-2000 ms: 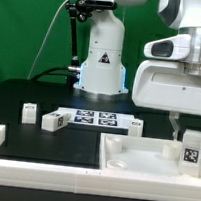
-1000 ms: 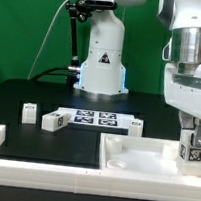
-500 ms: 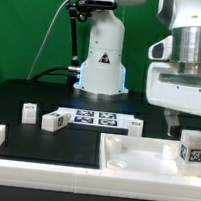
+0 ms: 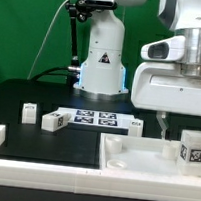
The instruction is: Assemble one leg
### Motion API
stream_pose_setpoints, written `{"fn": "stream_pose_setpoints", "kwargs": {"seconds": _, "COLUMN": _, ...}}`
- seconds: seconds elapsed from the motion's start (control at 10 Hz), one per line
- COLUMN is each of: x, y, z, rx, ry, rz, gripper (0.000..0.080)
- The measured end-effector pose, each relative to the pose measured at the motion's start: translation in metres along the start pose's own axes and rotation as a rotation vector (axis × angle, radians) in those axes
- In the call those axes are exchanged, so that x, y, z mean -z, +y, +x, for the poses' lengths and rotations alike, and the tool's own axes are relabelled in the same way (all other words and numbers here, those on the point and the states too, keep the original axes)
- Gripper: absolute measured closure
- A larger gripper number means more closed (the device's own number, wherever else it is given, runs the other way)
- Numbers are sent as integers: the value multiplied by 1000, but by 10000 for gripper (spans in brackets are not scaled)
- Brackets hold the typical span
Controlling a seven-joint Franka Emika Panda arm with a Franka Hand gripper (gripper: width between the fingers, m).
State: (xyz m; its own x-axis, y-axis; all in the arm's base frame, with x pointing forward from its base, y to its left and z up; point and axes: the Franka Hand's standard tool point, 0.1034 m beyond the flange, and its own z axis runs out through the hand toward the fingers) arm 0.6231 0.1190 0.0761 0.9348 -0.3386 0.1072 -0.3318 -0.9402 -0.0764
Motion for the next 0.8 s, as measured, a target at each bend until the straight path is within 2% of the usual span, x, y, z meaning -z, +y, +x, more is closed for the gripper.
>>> {"fn": "stream_pose_setpoints", "kwargs": {"seconds": 0.2, "x": 2, "y": 1, "z": 0, "rx": 190, "ry": -3, "rz": -12, "gripper": 150}}
{"fn": "stream_pose_setpoints", "kwargs": {"seconds": 0.4, "x": 1, "y": 3, "z": 1, "rx": 244, "ry": 0, "rz": -17, "gripper": 150}}
{"fn": "stream_pose_setpoints", "kwargs": {"seconds": 0.6, "x": 1, "y": 4, "z": 1, "rx": 239, "ry": 0, "rz": -17, "gripper": 399}}
{"fn": "stream_pose_setpoints", "kwargs": {"seconds": 0.7, "x": 1, "y": 4, "z": 1, "rx": 233, "ry": 0, "rz": -17, "gripper": 399}}
{"fn": "stream_pose_setpoints", "kwargs": {"seconds": 0.8, "x": 1, "y": 4, "z": 1, "rx": 206, "ry": 0, "rz": -17, "gripper": 508}}
